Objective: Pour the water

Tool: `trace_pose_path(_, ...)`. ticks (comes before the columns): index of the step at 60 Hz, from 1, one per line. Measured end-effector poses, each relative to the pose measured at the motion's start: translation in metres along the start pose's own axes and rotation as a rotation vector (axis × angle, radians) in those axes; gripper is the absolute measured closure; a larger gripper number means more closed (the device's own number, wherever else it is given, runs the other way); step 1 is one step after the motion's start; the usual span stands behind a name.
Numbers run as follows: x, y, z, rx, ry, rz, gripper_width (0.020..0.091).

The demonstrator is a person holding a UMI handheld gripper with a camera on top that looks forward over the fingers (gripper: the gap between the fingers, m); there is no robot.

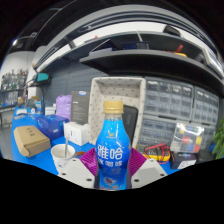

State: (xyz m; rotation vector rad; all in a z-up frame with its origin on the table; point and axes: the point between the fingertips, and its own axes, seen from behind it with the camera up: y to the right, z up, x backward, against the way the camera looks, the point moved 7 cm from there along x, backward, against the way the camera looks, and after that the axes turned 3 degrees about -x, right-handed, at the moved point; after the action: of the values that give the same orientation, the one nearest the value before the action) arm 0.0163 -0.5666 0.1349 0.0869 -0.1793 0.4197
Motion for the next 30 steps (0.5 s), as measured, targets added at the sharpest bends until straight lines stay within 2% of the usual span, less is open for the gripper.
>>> trace_pose_path(8, -0.003, 0.007, -0.026, -0.047, -0.004, -0.020, 0.0739)
trace_pose_path(9, -0.004, 0.007, -0.031, -0.044, -0.011, -0.017, 0.0709)
trace_pose_path(10, -0.004, 0.008, -0.034, -0.043, -0.004, -0.017, 0.0708)
trace_pose_path(11, -0.004, 0.008, -0.029, -0.043, 0.035, -0.015, 0.0733)
trace_pose_path(20, 0.000, 0.012, -0.034, -0.076, 0.045, -0.035, 0.0734)
trace_pose_path(30, 0.003, 0.014, -0.034, -0.101, 0.050, -0.039, 0.0600)
